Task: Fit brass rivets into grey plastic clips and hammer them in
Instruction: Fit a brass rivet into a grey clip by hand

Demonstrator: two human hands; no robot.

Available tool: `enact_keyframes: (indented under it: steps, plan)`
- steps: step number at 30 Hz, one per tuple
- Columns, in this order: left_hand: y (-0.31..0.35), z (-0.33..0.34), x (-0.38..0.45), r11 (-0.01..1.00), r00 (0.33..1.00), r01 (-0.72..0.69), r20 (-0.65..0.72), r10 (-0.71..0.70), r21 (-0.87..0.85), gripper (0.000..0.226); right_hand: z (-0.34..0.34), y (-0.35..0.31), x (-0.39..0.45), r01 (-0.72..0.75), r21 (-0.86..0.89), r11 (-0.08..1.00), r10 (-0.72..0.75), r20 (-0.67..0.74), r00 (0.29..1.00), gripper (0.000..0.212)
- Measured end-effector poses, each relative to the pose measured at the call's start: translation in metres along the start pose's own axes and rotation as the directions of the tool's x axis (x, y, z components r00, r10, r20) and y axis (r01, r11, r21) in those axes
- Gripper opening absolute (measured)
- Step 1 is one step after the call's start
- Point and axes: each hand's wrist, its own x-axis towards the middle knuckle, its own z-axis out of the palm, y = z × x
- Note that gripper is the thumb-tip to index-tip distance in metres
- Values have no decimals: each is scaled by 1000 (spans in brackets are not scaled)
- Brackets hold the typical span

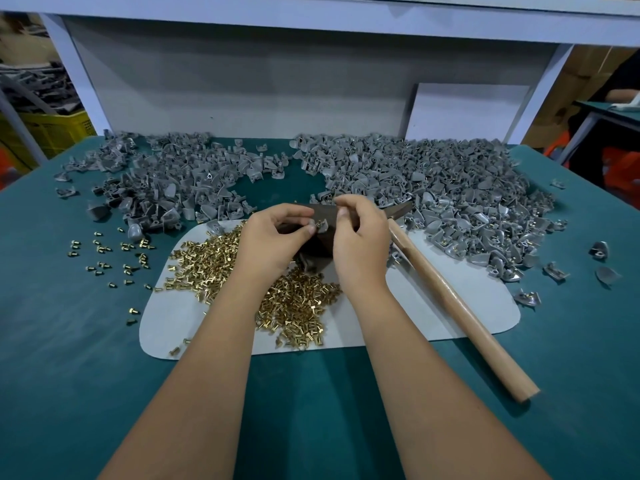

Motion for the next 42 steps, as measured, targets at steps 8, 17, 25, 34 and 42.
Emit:
enact_keyframes:
  steps: [8,17,25,34,42]
  plan:
    - [-2,-1,0,999,999,-38,13,38,1,24,-1,5,5,132,-249,960,-112,96,989,7]
    - [-3,-2,1,998,998,-63,16,63,10,23,4,8,6,181,-356,917,-143,131,981,5]
    - [-4,0,2,994,995,-101,25,100,33,21,7,7,4,120,-320,940,-92,101,991,11]
    - [-4,1,2,993,994,-109,13,108,40,20,5,2,1,31,-212,977,-7,113,994,19]
    - [-5,1,2,994,995,-104,4,104,39,20,6,5,-1,51,-214,975,-27,114,993,16]
